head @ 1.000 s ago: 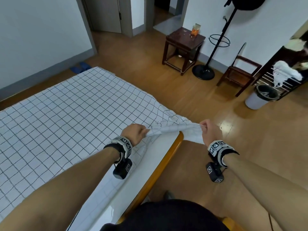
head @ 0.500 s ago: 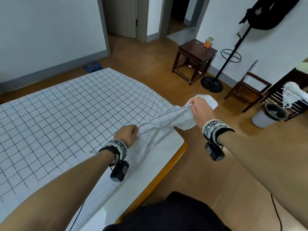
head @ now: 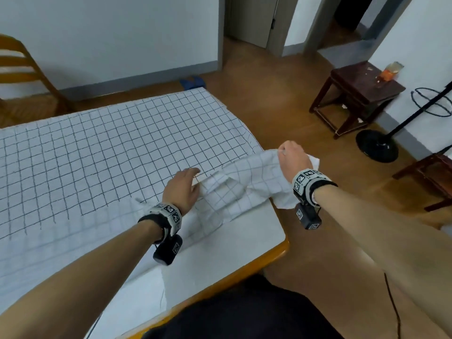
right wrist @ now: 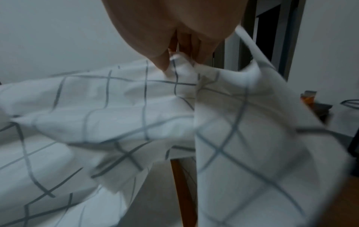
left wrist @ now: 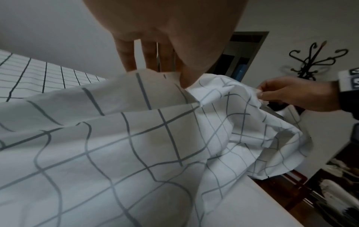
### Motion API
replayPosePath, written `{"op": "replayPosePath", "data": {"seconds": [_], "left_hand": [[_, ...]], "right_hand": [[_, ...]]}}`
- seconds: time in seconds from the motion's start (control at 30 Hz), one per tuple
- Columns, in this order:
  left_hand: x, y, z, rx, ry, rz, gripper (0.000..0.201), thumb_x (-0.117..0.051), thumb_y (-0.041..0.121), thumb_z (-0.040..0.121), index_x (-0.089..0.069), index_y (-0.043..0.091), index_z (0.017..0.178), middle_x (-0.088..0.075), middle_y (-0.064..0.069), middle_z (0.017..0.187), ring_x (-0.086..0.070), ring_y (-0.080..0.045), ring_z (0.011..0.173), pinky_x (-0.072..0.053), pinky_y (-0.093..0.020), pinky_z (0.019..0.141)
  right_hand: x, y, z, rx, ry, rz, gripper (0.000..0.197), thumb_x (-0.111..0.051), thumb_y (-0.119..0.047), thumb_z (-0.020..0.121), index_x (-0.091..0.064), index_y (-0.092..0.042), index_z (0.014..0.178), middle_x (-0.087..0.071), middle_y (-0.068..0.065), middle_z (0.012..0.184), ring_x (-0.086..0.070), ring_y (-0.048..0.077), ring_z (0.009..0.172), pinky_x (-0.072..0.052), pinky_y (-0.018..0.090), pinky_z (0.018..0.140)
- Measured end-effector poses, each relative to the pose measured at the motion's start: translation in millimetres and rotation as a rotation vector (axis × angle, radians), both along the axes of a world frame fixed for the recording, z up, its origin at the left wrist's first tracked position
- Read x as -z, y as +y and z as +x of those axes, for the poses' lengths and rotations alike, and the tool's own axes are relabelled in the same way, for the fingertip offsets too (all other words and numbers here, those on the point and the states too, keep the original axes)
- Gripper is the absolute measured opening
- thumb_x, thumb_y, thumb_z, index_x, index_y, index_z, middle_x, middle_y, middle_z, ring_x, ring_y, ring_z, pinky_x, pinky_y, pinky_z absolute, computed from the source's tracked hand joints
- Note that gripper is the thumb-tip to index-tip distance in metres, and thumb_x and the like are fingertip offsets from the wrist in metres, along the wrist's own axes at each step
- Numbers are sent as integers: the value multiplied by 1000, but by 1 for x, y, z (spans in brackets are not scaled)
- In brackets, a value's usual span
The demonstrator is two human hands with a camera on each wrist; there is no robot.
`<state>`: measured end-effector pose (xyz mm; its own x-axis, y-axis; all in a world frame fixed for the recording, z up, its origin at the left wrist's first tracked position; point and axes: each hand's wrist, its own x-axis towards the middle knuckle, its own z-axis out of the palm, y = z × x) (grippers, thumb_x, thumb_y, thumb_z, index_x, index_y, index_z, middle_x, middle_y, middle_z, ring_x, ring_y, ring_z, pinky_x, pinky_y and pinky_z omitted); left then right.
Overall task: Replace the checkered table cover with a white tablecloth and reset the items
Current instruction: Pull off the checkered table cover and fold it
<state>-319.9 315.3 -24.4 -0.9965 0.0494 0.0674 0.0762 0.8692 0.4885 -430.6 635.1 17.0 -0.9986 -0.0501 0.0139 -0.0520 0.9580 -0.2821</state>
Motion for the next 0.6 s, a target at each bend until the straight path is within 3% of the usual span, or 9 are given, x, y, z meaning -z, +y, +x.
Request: {"op": "replayPosePath", "data": {"seconds": [0.1, 0.23, 0.37, 0.43, 0.5, 0.6], "left_hand": [[-1, 23, 1, -20, 110, -67, 48, -64, 12, 85, -53, 9, 131, -56, -10, 132, -51, -31, 119, -47, -47, 96], [0, 55, 17, -47, 140, -169, 56, -62, 8, 79, -52, 9, 134, -44, -13, 148, -37, -36, 137, -32, -50, 114], [14, 86, 41, 12, 26, -193, 53, -62, 1, 74, -57, 9, 126, -44, -16, 148, -37, -39, 137, -36, -54, 110], [21, 102, 47, 29, -96, -184, 57, -62, 2, 74, -55, 10, 131, -42, -15, 150, -38, -38, 137, -41, -56, 104], [24, 120, 44, 58, -176, -200, 67, -60, 4, 77, -46, 13, 142, -32, -13, 157, -33, -36, 141, -39, -55, 108], [24, 155, 21, 161, -216, -287, 87, -54, 2, 80, -17, 23, 156, -4, -6, 165, -11, -28, 151, -23, -48, 119]], "right_hand": [[28, 8, -34, -53, -87, -7, 19, -38, -18, 102, -55, -11, 105, -57, 7, 106, -56, 28, 98, -41, 35, 76], [63, 15, -67, -72, -219, -17, 15, -43, -13, 100, -56, -8, 106, -63, 14, 108, -60, 35, 100, -41, 35, 74], [85, 23, -81, -83, -343, -5, 21, -47, -11, 98, -57, -5, 116, -64, 17, 115, -61, 37, 106, -49, 39, 84], [92, 27, -83, -98, -369, -8, 22, -46, -10, 98, -58, -6, 117, -64, 17, 117, -60, 37, 108, -47, 39, 84], [96, 32, -81, -110, -366, -28, 20, -45, -11, 99, -59, -8, 114, -64, 16, 115, -60, 37, 105, -43, 36, 79], [96, 39, -75, -124, -352, -87, 19, -47, -13, 100, -59, -10, 114, -64, 14, 115, -59, 35, 105, -44, 35, 81]]}}
